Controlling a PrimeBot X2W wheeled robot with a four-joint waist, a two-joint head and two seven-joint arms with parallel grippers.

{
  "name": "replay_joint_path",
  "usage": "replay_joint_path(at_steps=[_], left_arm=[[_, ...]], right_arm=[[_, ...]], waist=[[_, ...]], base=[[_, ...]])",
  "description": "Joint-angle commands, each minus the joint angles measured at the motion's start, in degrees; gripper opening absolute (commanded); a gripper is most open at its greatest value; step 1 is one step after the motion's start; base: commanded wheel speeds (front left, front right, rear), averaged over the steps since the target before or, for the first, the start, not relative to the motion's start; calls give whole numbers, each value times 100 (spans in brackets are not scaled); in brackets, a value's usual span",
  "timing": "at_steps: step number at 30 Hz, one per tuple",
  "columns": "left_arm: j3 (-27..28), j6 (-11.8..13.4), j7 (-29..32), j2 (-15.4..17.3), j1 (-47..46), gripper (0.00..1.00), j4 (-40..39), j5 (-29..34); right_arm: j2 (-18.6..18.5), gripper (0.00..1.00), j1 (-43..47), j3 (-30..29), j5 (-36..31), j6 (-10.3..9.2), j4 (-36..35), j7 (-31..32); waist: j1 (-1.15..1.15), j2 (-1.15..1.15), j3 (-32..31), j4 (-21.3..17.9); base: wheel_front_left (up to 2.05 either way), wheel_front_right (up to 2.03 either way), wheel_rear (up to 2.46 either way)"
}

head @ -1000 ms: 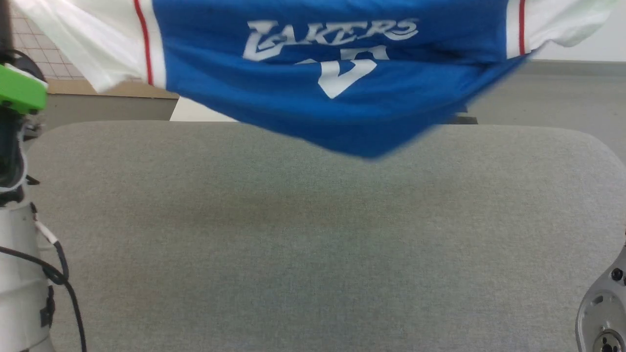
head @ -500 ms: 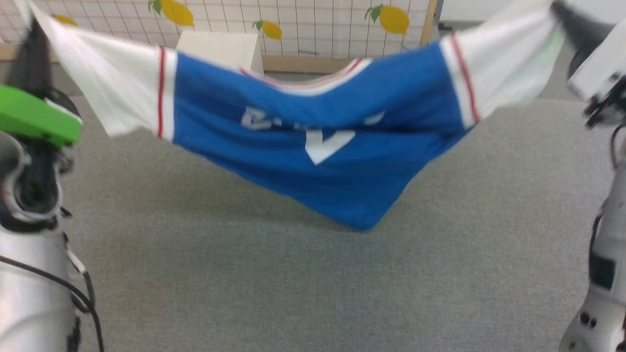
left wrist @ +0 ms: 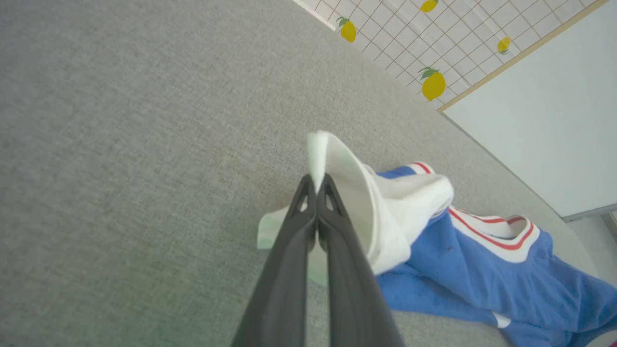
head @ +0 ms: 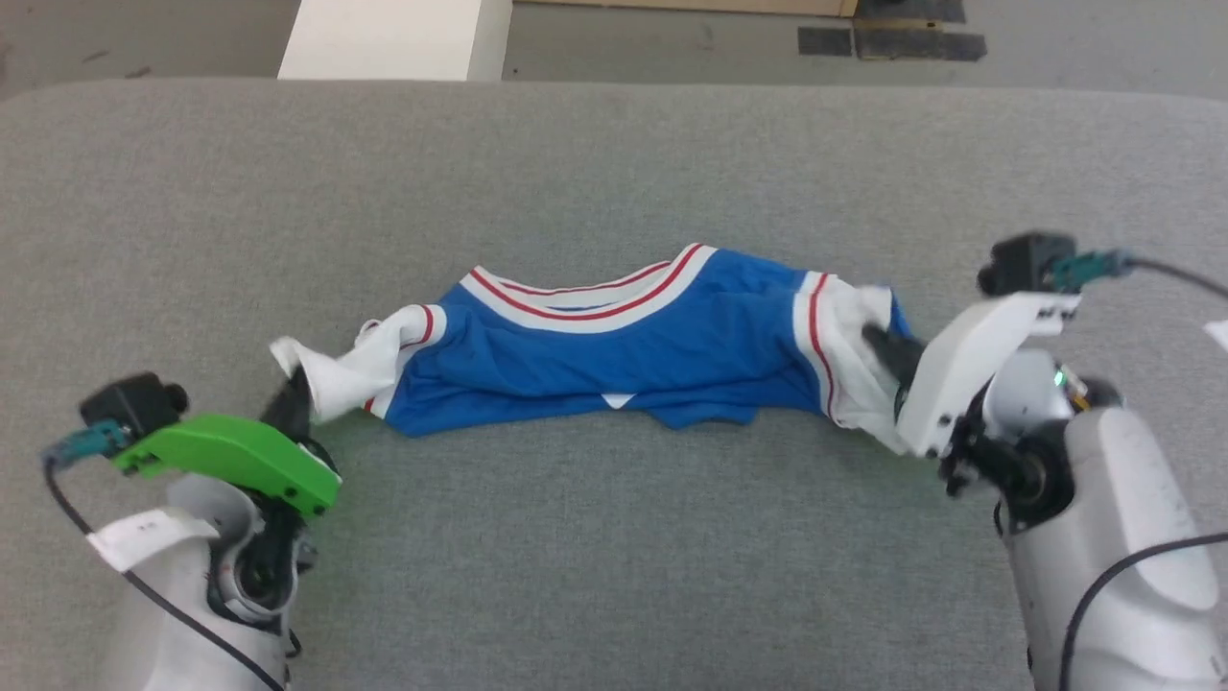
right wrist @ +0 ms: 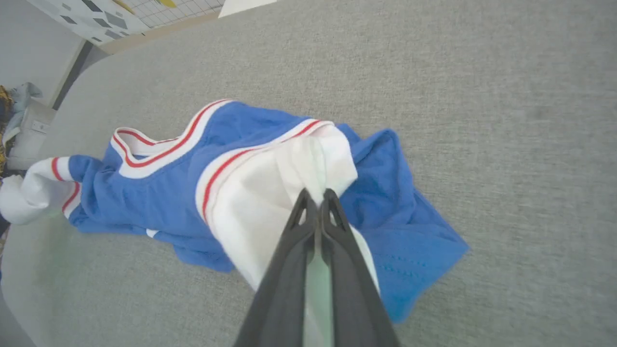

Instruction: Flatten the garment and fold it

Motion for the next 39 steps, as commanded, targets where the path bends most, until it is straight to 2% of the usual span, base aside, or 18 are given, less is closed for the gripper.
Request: replay_joint_path(at_steps=[1,2,3,4,5,6,12,16,18,21,24,26,30,35,39], left_arm=[[-45,-41,-23,-42,84,0,117,65],[-66,-50,-47,-64,89,0,195,70],[-68,-55,-62,-92,84,9,250,51],[-55,-66,-106,-114,74,38,295,29],[-36,-66,-161,-118,66,99,314,27],[-20,-66,-238,-108,64,100,314,45],[215,-169,-987,-91,238,100,-248,69],[186,-94,-1751,92,685,100,-868,704],[69,-13,-1969,153,923,100,-1107,1071],[-35,179,-2163,129,1284,100,-1495,1500],[-56,308,-2228,12,1546,100,-1753,1623],[-54,342,-2241,-73,1654,100,-1853,1588],[-40,354,-2264,-172,1765,100,-1992,1525],[-97,295,-2272,-153,1650,100,-1982,1533],[-119,251,-2250,-130,1526,100,-1895,1497]], right_arm=[[0,0,133,46,-82,-8,151,-93],[0,0,186,52,-104,-8,272,-145],[0,0,214,57,-107,-8,348,-188],[0,0,236,54,-64,-8,417,-262],[0,37,247,46,-5,-8,448,-346],[0,100,256,20,55,-8,454,-482],[0,100,503,-232,57,-8,44,-1102],[0,100,900,-518,-247,-8,-548,-1158],[0,100,1139,-641,-591,-8,-862,-1004],[0,100,1592,-793,-1311,-8,-1391,-438],[0,100,1917,-842,-1700,-8,-1811,153],[0,100,1946,-865,-1781,-8,-1945,328],[0,100,1606,-791,-2072,-8,-1742,500],[0,100,946,-804,-2712,-8,-1003,626],[0,100,587,-777,-2936,-8,-394,724]], waist=[[0,0,77,105],[0,0,77,132],[0,0,70,159],[0,0,49,182],[0,0,20,201],[0,0,-21,221],[0,0,-363,288],[0,0,-600,306],[0,0,-667,323],[0,0,-720,333],[0,0,-714,334],[0,0,-666,330],[0,0,-500,328],[0,0,-275,442],[0,0,-163,536]], base=[[0,0,0],[0,0,0],[0,0,0],[0,0,0],[0,0,0],[0,0,0],[0,0,0],[0,0,0],[0,0,0],[0,0,0],[0,0,0],[0,0,0],[0,0,0],[0,0,0],[0,0,0]])
